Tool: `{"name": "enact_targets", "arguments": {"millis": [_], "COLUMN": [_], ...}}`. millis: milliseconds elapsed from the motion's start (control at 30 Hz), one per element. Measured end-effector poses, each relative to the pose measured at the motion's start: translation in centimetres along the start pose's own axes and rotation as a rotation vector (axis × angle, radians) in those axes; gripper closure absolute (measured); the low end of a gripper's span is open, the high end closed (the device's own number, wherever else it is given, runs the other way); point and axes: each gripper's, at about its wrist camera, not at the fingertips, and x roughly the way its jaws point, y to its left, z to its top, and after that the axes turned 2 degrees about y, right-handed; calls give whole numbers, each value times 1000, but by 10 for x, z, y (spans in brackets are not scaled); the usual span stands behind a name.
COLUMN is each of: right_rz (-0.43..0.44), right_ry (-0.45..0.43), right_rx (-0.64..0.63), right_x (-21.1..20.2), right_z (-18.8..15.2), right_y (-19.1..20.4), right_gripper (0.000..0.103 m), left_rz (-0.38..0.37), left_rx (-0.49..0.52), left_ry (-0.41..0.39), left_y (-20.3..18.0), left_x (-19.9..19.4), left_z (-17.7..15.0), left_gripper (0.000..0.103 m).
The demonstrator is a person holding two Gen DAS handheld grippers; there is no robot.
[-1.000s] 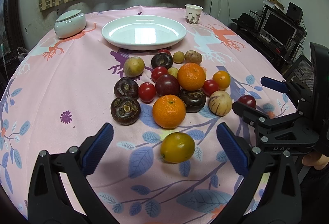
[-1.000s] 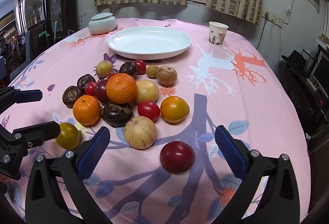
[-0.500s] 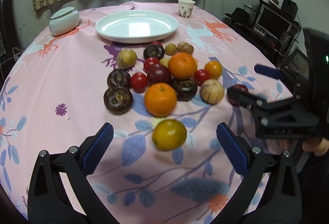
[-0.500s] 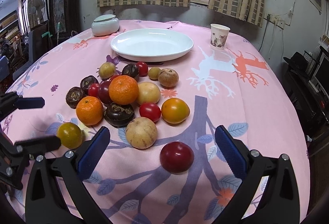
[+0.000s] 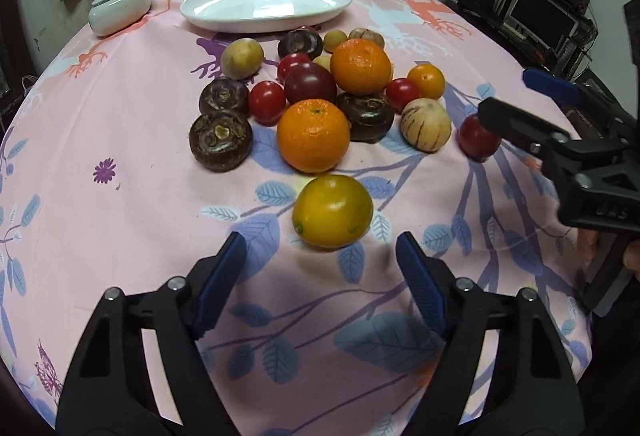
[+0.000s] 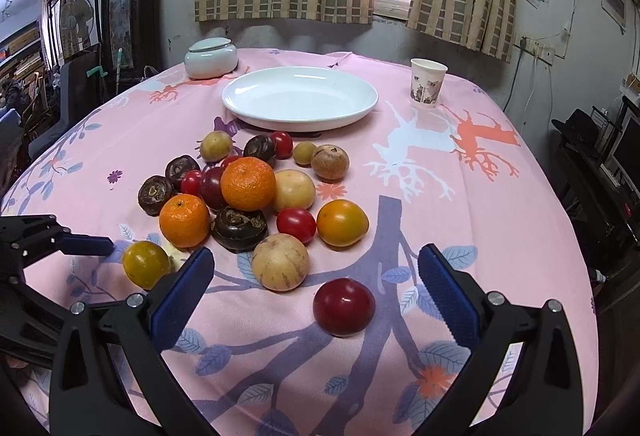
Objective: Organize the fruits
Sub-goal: 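Grasp the yellow citrus with the left tool while the right tool grasps the dark red fruit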
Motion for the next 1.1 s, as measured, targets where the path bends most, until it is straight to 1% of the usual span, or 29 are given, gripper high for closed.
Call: {"name": "enact_targets", "arguments": {"millis": [33,67,100,133,167,233,367,467,500,533,567,633,667,700,733,867,967,1033,1100], "right_rz": [1,3,4,4,3,2,-3,-1,-4,-8,-9,-8,-8,-10,-11,-16,-16,-17,-53], "right_ry": [-5,-9,-11,-12,-10,-8,3,15,19,23,25,29,30,31,32,32,36,57,98], "right_rx": [0,1,2,3,2,0,-13,-18,-18,-18,-18,-18,-20,-23,-25,-24,-16,-6,-18], "right_x": [-1,-3,-4,-5,-5,-4,-3,0,2,3,3,4,4,5,5,5,6,9,14], "right_z": [0,0,0,0,0,0,-1,-2,-2,-2,-3,-3,-3,-3,-3,-3,-4,-6,-8], "right_y": [0,0,-1,-1,-1,-1,1,2,2,2,2,2,2,3,3,3,-2,-8,-13], "right_gripper": [1,1,1,1,1,1,1,1,1,1,1,1,1,1,1,1,1,1,1], "left_rz": [5,11,13,7,4,3,1,7,19,37,47,66,61,53,28,28,1,3,8], "left_rx": [5,13,20,28,31,35,43,48,53,60,64,66,62,57,52,53,46,47,38], "left_ry": [-2,-4,-5,1,13,-5,-6,-8,-13,-18,-26,-40,-40,-37,-27,-32,-35,-52,-61], "left_y": [-2,-4,-6,-8,-9,-9,-10,-10,-11,-12,-12,-12,-11,-10,-9,-8,-5,-3,1], "left_x": [2,3,5,8,12,14,15,15,15,14,14,13,14,16,18,16,10,5,3], "left_z": [1,2,3,4,5,6,7,8,8,8,8,10,11,12,13,12,11,10,11], "left_gripper": [27,35,49,57,61,62,62,60,51,45,42,42,44,57,60,61,61,61,61]}}
